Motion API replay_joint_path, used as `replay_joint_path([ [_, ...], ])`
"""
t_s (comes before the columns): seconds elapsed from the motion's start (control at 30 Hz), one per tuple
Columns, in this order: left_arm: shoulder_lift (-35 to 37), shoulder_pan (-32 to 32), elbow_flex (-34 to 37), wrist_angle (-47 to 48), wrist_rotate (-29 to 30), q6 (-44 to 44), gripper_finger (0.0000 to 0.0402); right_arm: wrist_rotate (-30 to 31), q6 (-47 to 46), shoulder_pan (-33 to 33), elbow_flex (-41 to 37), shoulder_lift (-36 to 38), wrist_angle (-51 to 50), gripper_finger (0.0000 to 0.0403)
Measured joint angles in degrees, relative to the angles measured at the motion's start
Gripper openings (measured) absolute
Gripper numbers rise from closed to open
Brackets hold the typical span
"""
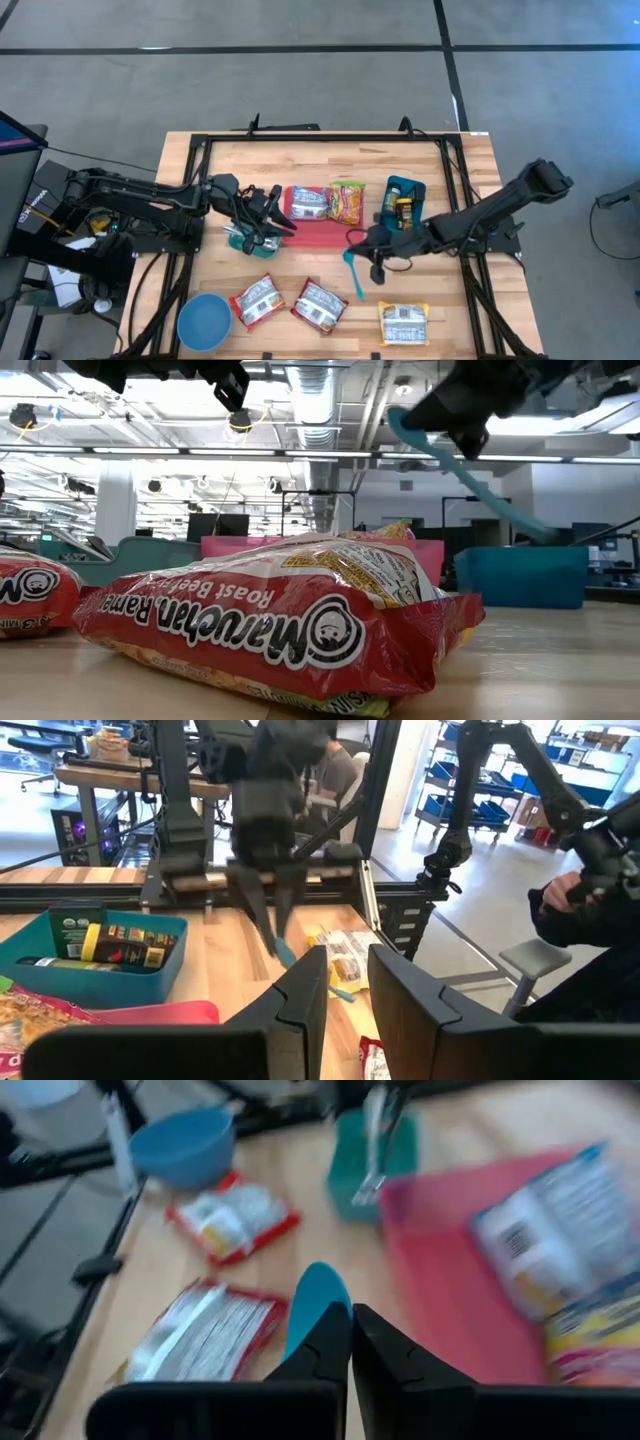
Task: Pick & Place Food Item
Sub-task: Put the blue spoon into the green bin
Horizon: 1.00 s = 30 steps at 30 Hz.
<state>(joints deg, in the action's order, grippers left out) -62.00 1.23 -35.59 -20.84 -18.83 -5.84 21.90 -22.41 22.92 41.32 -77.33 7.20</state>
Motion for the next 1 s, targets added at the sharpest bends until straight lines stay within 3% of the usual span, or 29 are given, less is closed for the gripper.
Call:
replay_joint_path([
  [0.2,0.0,0.02,0.0,0.0,5.13,1.96,0.0072,13.67,2.88,0.0,0.02,3.96,0.36,0.0],
  [0.5,0.0,0.0,0.0,-0.02,24.56,3.09,0.0072,31.32,10.77,-1.12,0.09,6.2,5.91,0.0],
  [0.73,0.0,-0.47,0.0,-0.14,35.92,5.65,0.0072,32.18,16.85,-7.43,-0.85,6.25,13.59,0.0],
  [0.9,0.0,-2.33,0.0,-0.17,37.03,5.65,0.0072,31.33,19.61,-14.07,-2.4,6.24,19.32,0.0],
  [1.0,0.0,-3.69,0.0,-0.17,37.03,5.65,0.0072,27.33,20.03,-18.34,-2.4,6.22,22.21,0.0],
])
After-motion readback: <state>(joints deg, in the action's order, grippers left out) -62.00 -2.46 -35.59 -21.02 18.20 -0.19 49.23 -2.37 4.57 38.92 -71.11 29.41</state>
